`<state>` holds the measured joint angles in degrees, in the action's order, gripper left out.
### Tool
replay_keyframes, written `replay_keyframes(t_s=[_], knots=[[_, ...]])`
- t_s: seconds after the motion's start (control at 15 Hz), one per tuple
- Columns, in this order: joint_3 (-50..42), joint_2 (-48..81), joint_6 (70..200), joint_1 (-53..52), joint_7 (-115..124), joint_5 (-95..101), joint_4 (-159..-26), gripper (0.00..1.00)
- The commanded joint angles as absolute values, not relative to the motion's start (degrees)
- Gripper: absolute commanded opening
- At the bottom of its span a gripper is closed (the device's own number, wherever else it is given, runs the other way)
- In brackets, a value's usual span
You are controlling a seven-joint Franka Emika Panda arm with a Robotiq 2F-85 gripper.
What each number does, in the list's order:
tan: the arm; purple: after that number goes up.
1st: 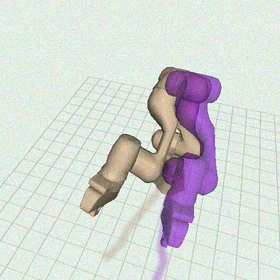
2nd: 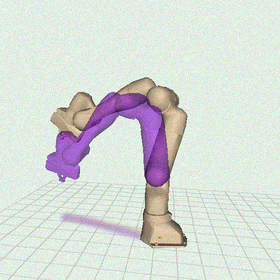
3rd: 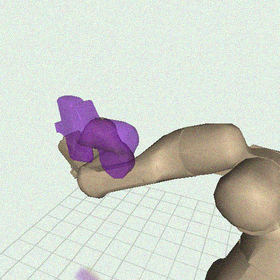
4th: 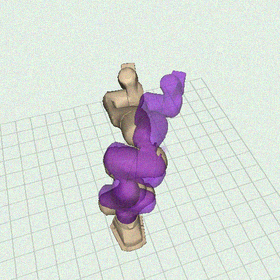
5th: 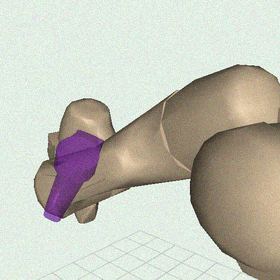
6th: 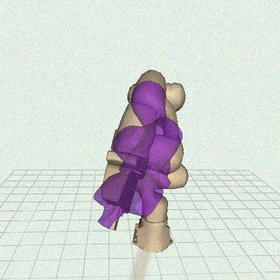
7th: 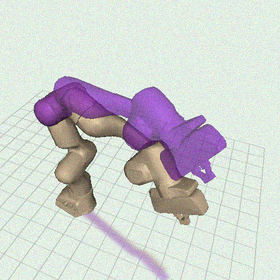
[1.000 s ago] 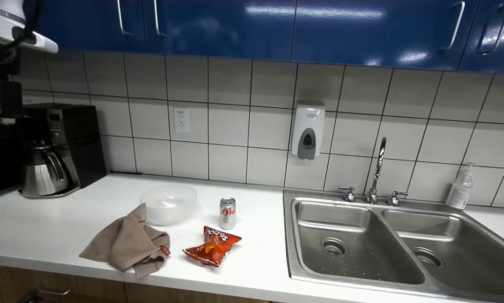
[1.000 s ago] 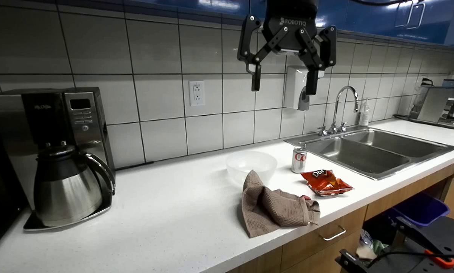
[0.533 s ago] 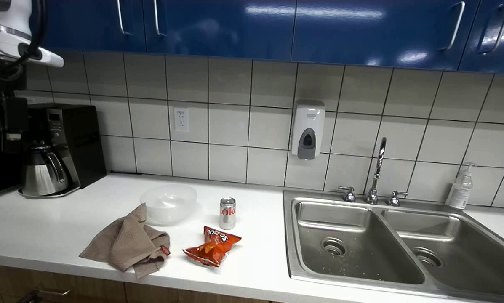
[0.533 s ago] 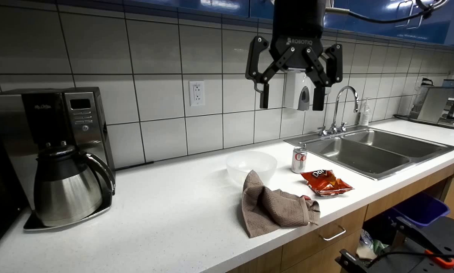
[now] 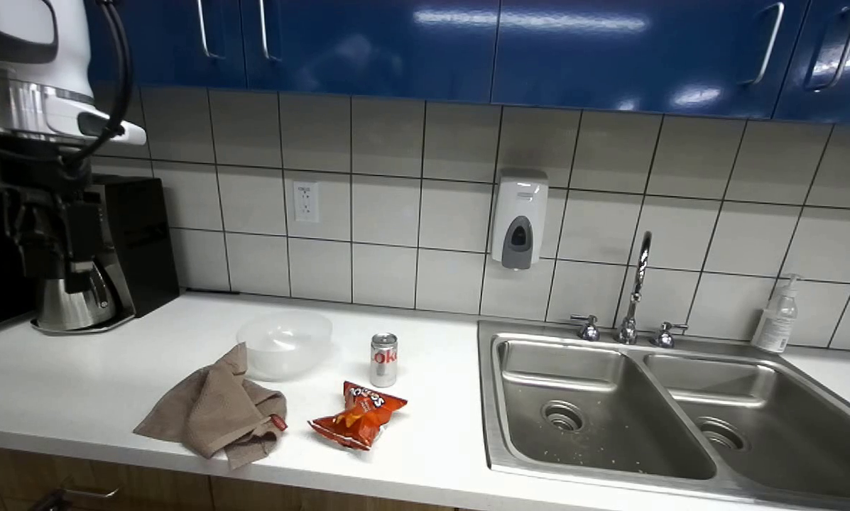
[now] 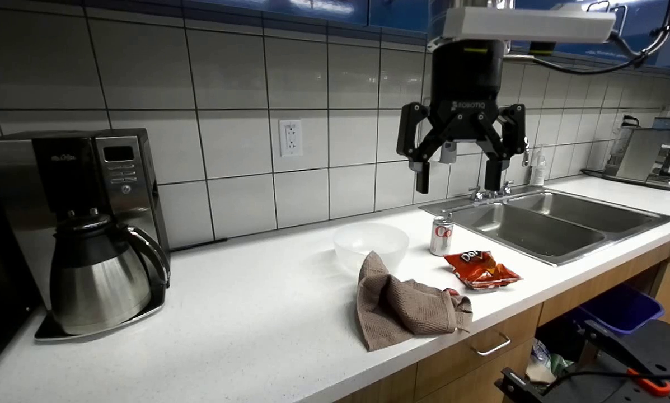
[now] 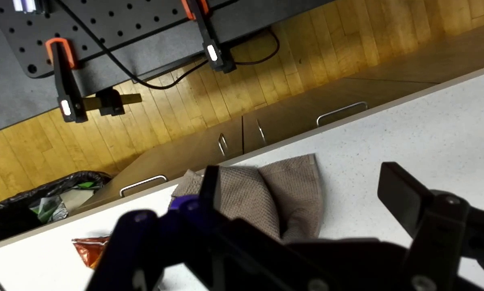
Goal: Put the snack pack in the bowl
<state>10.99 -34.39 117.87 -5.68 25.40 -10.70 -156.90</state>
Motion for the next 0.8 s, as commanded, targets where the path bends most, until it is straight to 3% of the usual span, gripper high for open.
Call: replay_keyframes(t_s=[0.0,0.73], knots=[[9.58,-35.61,124.54,-3.47,21.42,-7.81,-161.65,1.00],[2.76,-21.18,141.82,5.67,17.65,0.53,-159.39,1.00]])
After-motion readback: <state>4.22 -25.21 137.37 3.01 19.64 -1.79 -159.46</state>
